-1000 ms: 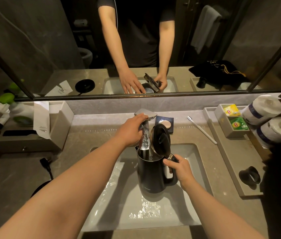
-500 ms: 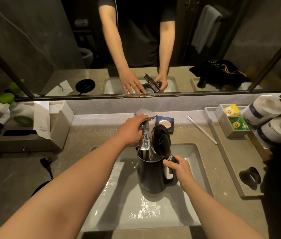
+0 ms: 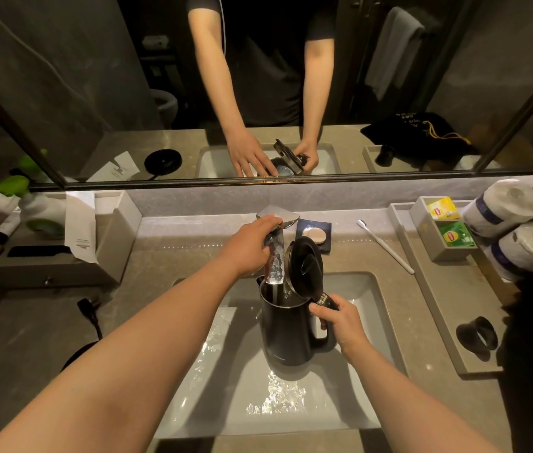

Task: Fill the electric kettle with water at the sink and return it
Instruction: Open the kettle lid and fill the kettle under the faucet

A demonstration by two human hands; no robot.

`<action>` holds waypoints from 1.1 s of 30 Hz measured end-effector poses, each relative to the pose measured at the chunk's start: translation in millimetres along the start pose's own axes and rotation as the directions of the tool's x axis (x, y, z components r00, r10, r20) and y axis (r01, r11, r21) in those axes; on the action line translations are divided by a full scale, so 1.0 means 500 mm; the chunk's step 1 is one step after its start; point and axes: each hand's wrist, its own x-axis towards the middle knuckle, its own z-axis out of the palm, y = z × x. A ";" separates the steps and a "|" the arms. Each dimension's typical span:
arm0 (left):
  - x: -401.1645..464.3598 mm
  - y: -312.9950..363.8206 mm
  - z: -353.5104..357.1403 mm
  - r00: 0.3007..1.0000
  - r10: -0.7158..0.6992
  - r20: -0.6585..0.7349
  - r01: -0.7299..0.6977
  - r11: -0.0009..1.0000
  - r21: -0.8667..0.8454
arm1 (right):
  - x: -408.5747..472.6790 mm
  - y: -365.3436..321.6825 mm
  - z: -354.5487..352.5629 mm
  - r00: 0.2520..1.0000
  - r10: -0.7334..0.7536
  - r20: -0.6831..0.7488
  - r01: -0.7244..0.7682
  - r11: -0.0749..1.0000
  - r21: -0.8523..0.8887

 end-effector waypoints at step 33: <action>-0.001 0.002 -0.003 1.000 0.003 0.018 -0.003 1.000 -0.017 | 0.008 0.021 0.006 1.000 0.007 -0.019 -0.008 0.998 -0.057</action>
